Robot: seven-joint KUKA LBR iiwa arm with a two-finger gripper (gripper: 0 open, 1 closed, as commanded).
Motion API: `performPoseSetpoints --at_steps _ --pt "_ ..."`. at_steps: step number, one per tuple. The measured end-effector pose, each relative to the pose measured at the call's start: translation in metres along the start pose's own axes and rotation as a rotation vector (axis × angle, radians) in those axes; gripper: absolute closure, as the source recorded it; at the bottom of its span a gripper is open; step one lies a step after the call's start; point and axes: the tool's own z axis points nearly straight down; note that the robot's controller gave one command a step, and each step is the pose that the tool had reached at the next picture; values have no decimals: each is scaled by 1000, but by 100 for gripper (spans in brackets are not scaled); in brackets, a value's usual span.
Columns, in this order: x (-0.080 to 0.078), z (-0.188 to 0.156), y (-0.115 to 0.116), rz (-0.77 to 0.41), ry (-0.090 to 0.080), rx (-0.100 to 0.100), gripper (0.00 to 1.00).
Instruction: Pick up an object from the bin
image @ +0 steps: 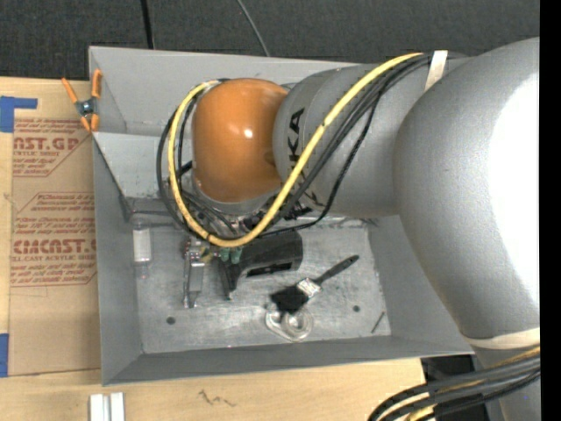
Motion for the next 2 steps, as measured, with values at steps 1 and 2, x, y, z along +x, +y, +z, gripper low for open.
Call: performPoseSetpoints --at_steps 1,2 --pt "-7 45 -45 -128 -3 0 0" --pt "-37 37 -92 -169 -6 3 0"
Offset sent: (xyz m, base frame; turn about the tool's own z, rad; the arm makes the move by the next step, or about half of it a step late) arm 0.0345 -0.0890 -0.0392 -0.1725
